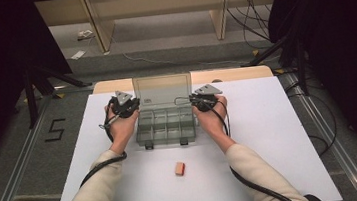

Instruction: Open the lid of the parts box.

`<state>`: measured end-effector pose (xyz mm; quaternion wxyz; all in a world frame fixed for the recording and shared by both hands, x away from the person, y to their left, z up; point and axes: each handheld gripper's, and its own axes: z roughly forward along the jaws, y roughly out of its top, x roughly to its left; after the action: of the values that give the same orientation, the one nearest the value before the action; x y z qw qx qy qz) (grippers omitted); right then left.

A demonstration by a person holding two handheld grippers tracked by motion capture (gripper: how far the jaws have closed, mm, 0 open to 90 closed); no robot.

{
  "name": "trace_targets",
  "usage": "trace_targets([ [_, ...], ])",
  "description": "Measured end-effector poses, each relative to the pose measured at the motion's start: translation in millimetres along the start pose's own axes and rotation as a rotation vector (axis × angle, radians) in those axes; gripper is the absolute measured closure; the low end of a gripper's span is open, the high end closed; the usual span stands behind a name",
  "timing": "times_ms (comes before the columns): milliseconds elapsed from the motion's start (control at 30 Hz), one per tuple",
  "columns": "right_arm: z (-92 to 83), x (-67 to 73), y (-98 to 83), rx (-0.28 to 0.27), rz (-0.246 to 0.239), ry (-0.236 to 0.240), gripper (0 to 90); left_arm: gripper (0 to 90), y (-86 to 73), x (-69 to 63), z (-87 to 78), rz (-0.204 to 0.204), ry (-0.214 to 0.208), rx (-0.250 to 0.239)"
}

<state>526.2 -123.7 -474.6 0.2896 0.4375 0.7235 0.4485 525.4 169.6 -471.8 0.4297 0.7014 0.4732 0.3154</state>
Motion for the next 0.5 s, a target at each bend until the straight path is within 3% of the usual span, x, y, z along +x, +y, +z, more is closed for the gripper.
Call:
trace_targets([
  [500,0.7,-1.8,-5.9,0.026,0.003,0.007,78.5,79.6,-7.8,0.7,1.7,-0.015,-0.013,0.039],
])
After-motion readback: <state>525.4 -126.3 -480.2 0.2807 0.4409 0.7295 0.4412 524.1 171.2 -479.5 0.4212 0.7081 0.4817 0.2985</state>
